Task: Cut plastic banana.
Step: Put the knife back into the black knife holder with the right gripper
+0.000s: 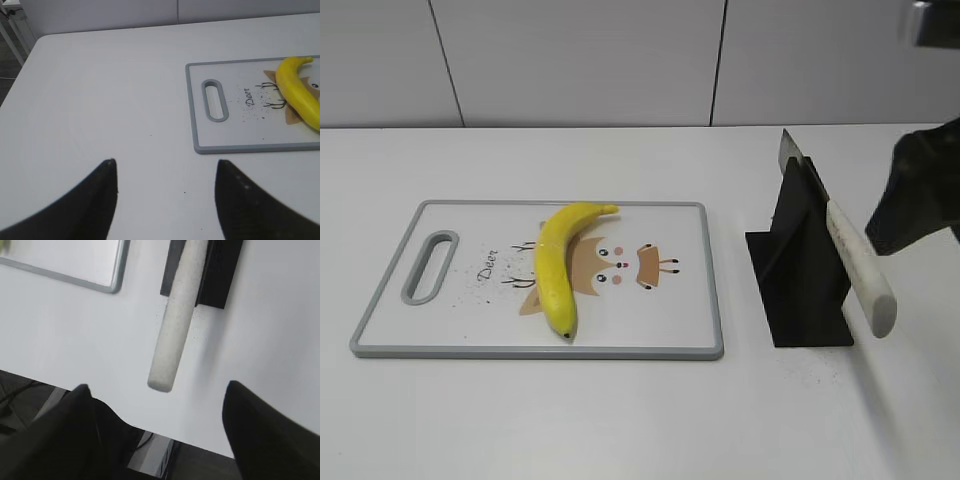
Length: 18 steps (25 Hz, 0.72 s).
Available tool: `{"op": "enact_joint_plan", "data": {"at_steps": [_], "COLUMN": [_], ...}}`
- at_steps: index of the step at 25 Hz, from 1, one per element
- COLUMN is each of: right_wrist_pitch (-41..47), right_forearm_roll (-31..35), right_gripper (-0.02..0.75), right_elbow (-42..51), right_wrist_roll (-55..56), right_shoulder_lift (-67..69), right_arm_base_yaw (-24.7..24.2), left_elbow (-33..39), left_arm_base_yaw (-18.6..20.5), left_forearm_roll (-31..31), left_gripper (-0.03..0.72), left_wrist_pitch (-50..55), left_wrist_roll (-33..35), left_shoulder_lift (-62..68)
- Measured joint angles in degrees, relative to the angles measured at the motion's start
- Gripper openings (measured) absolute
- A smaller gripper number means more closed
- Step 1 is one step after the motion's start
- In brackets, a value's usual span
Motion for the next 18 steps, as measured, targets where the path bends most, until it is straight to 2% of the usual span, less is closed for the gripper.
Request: {"op": "enact_joint_plan", "data": {"at_steps": [4,12,18], "right_wrist_pitch": [-4.0,-11.1,-14.4], "right_forearm_roll": [0.0,-0.2,-1.6], "right_gripper": [0.608,0.594,0.594], "right_elbow": [4.8,23.8,34.8], "right_wrist_roll": [-4.2,-14.0,-15.4], "right_shoulder_lift": [-11.2,-33.8,-51.1], "right_arm_base_yaw": [0.0,0.0,0.0], "left_elbow": [0.0,0.0,0.0], "left_arm_base_yaw": [0.0,0.0,0.0], "left_forearm_roll": [0.0,0.0,-0.1], "left_gripper": [0.589,0.589,0.589], "left_wrist_pitch": [0.0,0.0,0.0], "left_wrist_roll": [0.0,0.0,0.0], "left_shoulder_lift": [0.0,0.0,0.0]}}
